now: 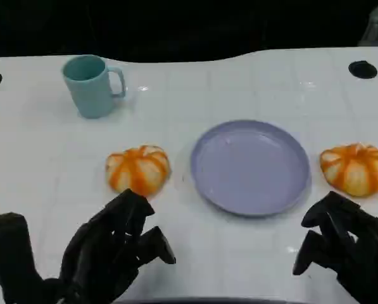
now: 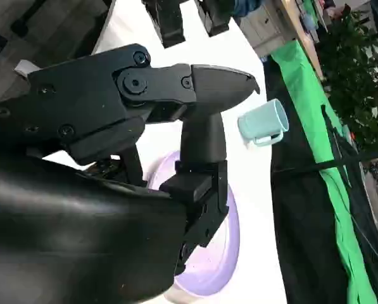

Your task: Grasp the bread from the table and place it into the plate.

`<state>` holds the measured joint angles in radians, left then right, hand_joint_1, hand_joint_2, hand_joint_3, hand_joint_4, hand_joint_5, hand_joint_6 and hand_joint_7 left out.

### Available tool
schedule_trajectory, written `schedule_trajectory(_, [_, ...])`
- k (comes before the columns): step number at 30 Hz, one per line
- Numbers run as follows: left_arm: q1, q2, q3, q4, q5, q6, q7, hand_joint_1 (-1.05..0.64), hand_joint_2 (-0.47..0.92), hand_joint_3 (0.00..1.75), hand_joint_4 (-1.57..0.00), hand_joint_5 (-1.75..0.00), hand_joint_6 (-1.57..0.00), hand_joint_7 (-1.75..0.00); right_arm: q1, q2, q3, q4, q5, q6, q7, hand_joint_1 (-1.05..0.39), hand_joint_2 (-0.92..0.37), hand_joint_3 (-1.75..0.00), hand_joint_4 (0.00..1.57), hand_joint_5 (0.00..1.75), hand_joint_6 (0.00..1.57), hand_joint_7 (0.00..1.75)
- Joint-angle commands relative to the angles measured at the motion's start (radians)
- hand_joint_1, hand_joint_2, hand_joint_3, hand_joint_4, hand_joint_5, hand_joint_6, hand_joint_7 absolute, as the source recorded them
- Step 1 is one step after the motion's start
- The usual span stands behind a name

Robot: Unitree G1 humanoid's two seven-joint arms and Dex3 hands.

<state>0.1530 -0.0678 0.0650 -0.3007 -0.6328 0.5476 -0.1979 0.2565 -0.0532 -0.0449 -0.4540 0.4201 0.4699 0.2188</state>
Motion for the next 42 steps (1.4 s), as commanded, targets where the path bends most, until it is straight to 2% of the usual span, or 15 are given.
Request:
schedule_trajectory(1, [-0.003, 0.005, 0.007, -0.002, -0.003, -0.002, 0.006, -0.58, 0.92, 0.43, -0.81, -1.75, -0.55, -1.75, -0.005, -0.014, -0.009, -0.01, 0.011, 0.011, -0.003, -0.46, -0.92, -0.38, 0.63, 1.75, 0.48, 1.61])
schedule_trajectory(18, [-0.009, 0.011, 0.004, 0.008, 0.009, -0.023, -0.012, -0.57, 0.92, 0.46, -0.8, -1.75, -0.53, -1.75, -0.01, -0.008, -0.011, -0.009, 0.011, 0.018, -0.008, -0.45, -0.92, -0.37, 0.64, 1.75, 0.48, 1.61])
schedule_trajectory(25, [-0.013, 0.031, -0.01, 0.01, 0.045, -0.081, -0.047, -0.61, 0.92, 0.39, -0.7, -1.75, -0.46, -1.66, -0.009, -0.011, -0.012, -0.001, 0.012, 0.005, 0.006, -0.46, -0.92, -0.37, 0.64, 1.75, 0.48, 1.62])
schedule_trajectory(27, [-0.017, 0.034, -0.013, 0.009, 0.062, -0.104, -0.05, -0.62, 0.92, 0.33, -0.64, -1.75, -0.45, -1.57, -0.01, -0.011, -0.012, 0.001, 0.01, 0.003, 0.008, -0.46, -0.92, -0.37, 0.64, 1.75, 0.48, 1.62])
schedule_trajectory(30, [-0.016, 0.038, -0.033, 0.013, 0.133, -0.197, -0.053, -0.61, 0.92, 0.29, -0.5, -1.71, -0.43, -1.34, -0.011, -0.01, -0.012, -0.002, 0.005, 0.009, 0.0, -0.47, -0.92, -0.37, 0.64, 1.75, 0.48, 1.62])
schedule_trajectory(36, [-0.029, 0.052, -0.072, 0.055, 0.279, -0.39, -0.065, -0.51, 0.9, 0.16, -0.5, -1.31, -0.51, -0.8, -0.017, -0.006, -0.012, 0.005, 0.008, 0.009, 0.0, -0.46, -0.92, -0.36, 0.64, 1.75, 0.48, 1.61])
schedule_trajectory(39, [-0.037, 0.08, -0.094, 0.078, 0.359, -0.462, -0.074, -0.51, 0.87, 0.11, -0.43, -1.22, -0.51, -0.65, -0.019, -0.003, -0.01, 0.005, 0.005, 0.01, -0.005, -0.47, -0.92, -0.35, 0.64, 1.75, 0.48, 1.61])
schedule_trajectory(42, [-0.044, 0.118, -0.114, 0.091, 0.444, -0.534, -0.075, -0.5, 0.86, 0.07, -0.22, -1.19, -0.46, -0.5, -0.022, 0.001, -0.007, 0.003, 0.002, 0.015, -0.016, -0.47, -0.92, -0.35, 0.65, 1.75, 0.49, 1.61])
